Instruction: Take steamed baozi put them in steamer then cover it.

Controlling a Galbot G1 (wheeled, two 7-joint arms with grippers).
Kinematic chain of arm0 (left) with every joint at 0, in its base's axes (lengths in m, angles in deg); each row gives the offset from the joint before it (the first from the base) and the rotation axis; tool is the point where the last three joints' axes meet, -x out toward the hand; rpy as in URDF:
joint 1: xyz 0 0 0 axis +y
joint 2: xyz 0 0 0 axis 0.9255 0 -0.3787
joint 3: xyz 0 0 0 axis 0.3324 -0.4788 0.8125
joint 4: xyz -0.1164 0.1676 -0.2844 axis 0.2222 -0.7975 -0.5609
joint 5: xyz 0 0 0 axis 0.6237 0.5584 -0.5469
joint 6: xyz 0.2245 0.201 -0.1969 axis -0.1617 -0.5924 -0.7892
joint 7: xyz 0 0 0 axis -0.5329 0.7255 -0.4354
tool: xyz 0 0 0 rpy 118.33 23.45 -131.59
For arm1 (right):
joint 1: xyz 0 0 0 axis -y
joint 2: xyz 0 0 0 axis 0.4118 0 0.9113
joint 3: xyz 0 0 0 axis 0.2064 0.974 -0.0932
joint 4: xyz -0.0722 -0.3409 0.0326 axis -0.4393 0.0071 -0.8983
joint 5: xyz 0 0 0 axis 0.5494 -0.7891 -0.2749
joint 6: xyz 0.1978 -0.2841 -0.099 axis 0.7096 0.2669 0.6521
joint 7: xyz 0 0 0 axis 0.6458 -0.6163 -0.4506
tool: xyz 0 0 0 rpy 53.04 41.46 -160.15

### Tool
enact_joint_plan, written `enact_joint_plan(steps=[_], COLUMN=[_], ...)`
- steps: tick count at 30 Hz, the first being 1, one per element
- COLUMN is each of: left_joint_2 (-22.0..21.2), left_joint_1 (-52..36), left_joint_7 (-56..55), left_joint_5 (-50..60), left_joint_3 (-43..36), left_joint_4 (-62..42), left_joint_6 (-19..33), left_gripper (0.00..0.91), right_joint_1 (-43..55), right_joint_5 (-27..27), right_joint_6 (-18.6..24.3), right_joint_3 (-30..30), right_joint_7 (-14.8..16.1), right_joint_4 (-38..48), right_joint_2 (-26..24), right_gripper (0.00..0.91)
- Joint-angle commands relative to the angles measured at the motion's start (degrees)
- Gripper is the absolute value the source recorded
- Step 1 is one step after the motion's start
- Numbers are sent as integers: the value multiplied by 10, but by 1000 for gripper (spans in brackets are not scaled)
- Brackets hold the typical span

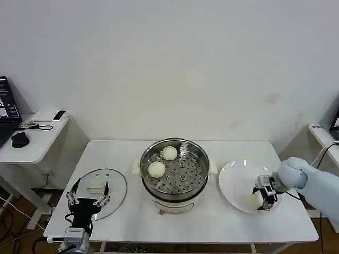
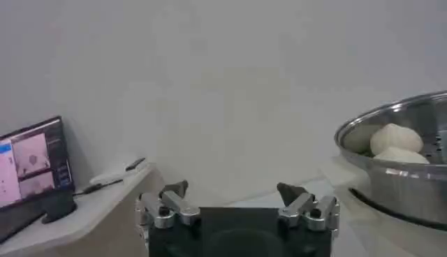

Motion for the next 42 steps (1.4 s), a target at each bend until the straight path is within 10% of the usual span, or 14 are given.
enact_joint_plan(steps=[1, 19, 42], left_joint_2=[-1, 4, -3], left_joint_1=[0, 0, 4], left_joint_7=[0, 0, -1], left_joint_5=[0, -1, 0], left_joint_3=[-1, 1, 13], left_joint_4=[1, 0, 13], left_joint_6=[0, 5, 1], left_gripper=[907, 907, 907], right_joint_1=[3, 205, 470], right_joint_5=[4, 49, 187], right_joint_6=[-7, 21, 1], right_joint_3=[0, 2, 255], right_joint_7=[3, 64, 11], right_joint_4=[6, 8, -78], right_joint_2=[6, -10, 228], right_gripper=[635, 645, 645])
